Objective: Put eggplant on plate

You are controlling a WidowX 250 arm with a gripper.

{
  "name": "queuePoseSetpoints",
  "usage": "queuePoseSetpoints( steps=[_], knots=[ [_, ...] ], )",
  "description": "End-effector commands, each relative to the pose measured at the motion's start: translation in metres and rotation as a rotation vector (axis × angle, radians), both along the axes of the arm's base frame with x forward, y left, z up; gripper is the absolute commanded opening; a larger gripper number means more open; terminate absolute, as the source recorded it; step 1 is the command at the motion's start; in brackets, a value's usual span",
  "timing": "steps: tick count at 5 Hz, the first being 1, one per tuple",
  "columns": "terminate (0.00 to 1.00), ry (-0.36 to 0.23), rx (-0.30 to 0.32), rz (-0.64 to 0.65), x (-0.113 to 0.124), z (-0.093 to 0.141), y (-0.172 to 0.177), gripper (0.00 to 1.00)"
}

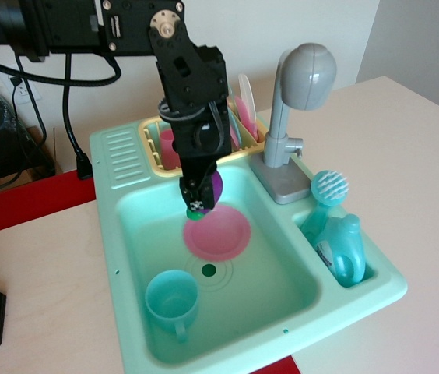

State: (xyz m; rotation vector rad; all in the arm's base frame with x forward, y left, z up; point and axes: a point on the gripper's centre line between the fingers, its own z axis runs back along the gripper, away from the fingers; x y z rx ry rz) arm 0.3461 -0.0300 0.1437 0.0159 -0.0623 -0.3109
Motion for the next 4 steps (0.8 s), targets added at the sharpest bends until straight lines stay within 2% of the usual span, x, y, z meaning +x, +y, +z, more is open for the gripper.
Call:
queuePoseSetpoints(
  steps=[1, 3, 4],
  knots=[
    [0.0, -0.008, 0.002, 0.009, 0.001, -0.007, -0.007, 0.0],
    [0.0, 0.024, 0.061, 0.058, 0.002, -0.036, 0.006, 0.0],
    [0.0, 0.037, 0.066, 0.071, 0.006, -0.047, 0.015, 0.0]
  ],
)
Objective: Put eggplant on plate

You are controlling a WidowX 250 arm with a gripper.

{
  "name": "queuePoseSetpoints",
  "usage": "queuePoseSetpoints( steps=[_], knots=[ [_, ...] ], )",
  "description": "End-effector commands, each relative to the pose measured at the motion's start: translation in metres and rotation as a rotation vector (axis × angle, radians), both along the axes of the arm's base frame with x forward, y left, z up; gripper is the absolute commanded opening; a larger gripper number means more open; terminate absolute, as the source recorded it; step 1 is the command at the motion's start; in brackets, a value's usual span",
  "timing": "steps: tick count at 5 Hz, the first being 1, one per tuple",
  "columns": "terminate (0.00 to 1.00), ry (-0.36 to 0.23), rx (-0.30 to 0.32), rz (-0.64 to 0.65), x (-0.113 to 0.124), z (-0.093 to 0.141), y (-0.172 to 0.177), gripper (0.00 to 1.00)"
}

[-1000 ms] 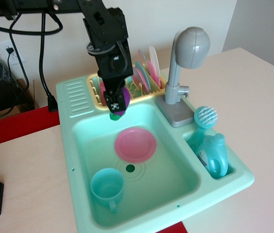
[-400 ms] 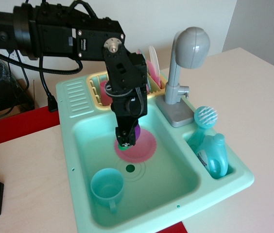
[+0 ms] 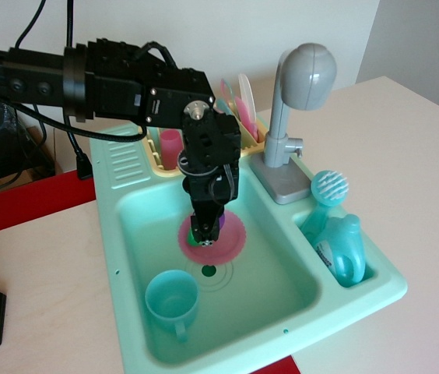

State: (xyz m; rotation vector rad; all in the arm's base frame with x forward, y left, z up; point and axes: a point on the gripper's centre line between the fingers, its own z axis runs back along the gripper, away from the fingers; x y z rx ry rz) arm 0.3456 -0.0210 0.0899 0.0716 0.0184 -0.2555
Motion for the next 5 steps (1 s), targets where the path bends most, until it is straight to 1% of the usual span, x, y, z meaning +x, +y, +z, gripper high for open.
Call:
queuePoseSetpoints(
  steps=[1, 2, 3, 4, 5],
  knots=[
    [0.0, -0.022, 0.015, 0.032, 0.01, -0.004, 0.012, 0.0],
    [0.0, -0.014, 0.009, 0.047, 0.012, -0.009, 0.016, 1.0],
    [0.0, -0.024, -0.006, 0.044, 0.01, -0.006, 0.018, 1.0],
    [0.0, -0.058, -0.04, 0.048, 0.009, 0.009, 0.019, 1.0],
    [1.0, -0.121, -0.067, 0.041, 0.007, 0.038, 0.021, 1.0]
  ],
)
